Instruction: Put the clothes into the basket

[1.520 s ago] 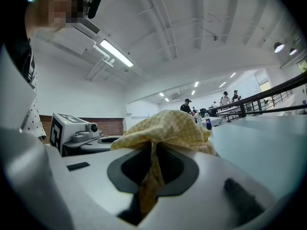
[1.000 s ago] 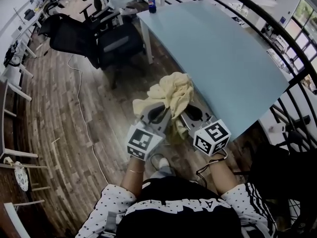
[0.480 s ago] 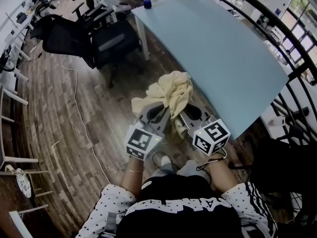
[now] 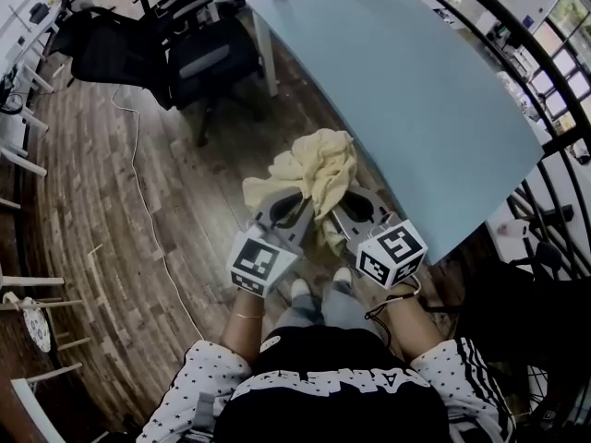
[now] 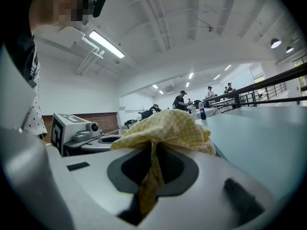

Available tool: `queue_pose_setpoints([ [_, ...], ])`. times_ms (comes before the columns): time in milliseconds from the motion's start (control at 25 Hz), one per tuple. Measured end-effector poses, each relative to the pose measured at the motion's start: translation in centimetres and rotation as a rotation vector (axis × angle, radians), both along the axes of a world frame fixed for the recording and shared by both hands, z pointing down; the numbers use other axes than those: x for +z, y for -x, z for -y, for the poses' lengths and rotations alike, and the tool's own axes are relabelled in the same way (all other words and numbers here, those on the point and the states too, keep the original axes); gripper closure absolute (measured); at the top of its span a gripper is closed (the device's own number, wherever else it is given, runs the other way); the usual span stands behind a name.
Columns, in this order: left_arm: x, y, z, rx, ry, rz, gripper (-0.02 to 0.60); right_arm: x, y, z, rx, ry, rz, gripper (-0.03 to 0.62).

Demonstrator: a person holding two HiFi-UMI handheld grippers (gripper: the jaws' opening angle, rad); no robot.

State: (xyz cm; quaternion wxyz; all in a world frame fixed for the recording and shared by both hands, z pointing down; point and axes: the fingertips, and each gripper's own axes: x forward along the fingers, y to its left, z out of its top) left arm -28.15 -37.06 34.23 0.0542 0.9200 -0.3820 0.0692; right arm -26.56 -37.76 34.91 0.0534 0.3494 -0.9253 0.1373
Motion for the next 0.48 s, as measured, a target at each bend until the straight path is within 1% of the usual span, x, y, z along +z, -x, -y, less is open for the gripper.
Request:
queue_pose_setpoints([
  [280, 2.0, -0.4, 0.5, -0.014, 0.009, -0.002, 0.558, 2.1, -0.3, 0.5, -0.016, 0.021, -0.007, 0.549],
  [480, 4.2, -0.4, 0.8, -0.006, 0.042, -0.005, 0.558, 4.2, -0.4, 0.8, -0.025, 0.037, -0.026, 0.549],
])
